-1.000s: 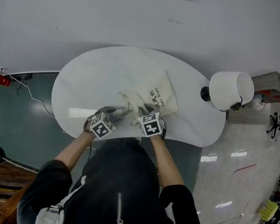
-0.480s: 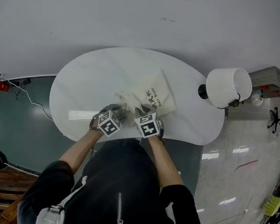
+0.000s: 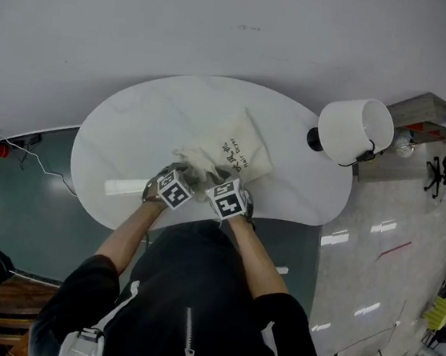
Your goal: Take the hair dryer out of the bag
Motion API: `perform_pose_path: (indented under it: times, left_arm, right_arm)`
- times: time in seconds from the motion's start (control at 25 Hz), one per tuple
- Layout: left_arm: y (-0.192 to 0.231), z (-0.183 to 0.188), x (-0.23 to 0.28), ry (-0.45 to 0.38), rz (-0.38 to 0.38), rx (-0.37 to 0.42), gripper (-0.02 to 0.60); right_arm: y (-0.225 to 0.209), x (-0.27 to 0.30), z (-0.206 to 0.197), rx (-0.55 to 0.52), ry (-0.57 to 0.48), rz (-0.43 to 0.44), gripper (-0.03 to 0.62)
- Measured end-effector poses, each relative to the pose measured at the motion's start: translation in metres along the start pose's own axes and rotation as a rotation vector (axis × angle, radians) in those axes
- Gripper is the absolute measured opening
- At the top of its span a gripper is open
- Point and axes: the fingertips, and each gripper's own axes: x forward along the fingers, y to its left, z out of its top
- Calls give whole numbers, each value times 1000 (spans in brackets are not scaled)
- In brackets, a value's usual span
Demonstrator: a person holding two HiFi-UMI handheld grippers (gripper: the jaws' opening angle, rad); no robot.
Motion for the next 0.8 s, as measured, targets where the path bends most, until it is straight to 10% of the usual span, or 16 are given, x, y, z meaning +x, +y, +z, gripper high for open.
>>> perform_pose_path:
  times: [0.8]
  left_arm:
    - [-3,-6,28,124,-42,8,225]
  right_arm:
    - [-1,-1,-5,23,-1,-1,71]
